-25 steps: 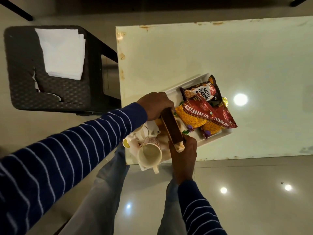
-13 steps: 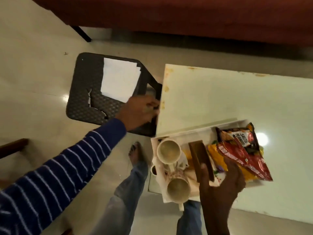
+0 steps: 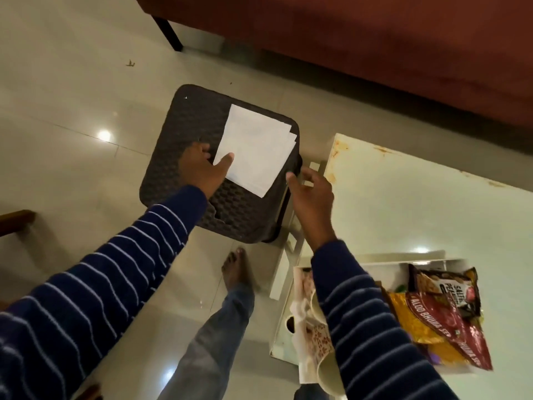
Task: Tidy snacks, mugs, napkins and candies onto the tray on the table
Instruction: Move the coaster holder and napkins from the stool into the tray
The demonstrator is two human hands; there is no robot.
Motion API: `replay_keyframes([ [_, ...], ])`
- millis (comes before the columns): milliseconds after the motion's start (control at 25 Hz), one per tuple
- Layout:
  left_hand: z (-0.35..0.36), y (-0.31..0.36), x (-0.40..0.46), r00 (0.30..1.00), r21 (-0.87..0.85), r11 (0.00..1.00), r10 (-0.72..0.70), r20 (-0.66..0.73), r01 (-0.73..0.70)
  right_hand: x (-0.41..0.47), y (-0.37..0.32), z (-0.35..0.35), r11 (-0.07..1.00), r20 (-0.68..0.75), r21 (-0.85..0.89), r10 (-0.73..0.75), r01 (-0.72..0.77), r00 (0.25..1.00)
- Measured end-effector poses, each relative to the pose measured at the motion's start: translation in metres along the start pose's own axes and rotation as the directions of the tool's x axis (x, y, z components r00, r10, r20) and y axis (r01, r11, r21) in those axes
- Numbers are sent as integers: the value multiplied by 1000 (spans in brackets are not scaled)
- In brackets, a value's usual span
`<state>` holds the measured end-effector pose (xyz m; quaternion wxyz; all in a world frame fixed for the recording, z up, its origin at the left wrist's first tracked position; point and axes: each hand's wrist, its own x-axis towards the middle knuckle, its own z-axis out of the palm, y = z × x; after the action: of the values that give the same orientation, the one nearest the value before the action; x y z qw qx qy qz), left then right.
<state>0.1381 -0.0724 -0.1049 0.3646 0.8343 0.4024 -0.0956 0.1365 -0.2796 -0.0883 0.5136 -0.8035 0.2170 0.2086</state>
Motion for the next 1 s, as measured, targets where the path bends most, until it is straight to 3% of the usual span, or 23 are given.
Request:
replay_keyframes([
  [200,16,-1,2,997,-51,999,-10,-70,7,52,-31,44,996,-66,75,60,-55,996],
  [360,17,2,1,996,-168,983,-77,-36,70,55,-33,53,995,-212,100,4,18,977],
  [520,18,7,-1,986,-215,963,-150,69,162,52,-30,60,996,-318,44,-55,72,947],
  [760,16,7,-8,964,-326,925,-123,235,197,57,-18,63,992,-424,-26,-124,125,897],
  [1000,9,20,-11,919,-473,824,-137,370,313,45,-23,65,939,-350,-163,-343,304,872],
])
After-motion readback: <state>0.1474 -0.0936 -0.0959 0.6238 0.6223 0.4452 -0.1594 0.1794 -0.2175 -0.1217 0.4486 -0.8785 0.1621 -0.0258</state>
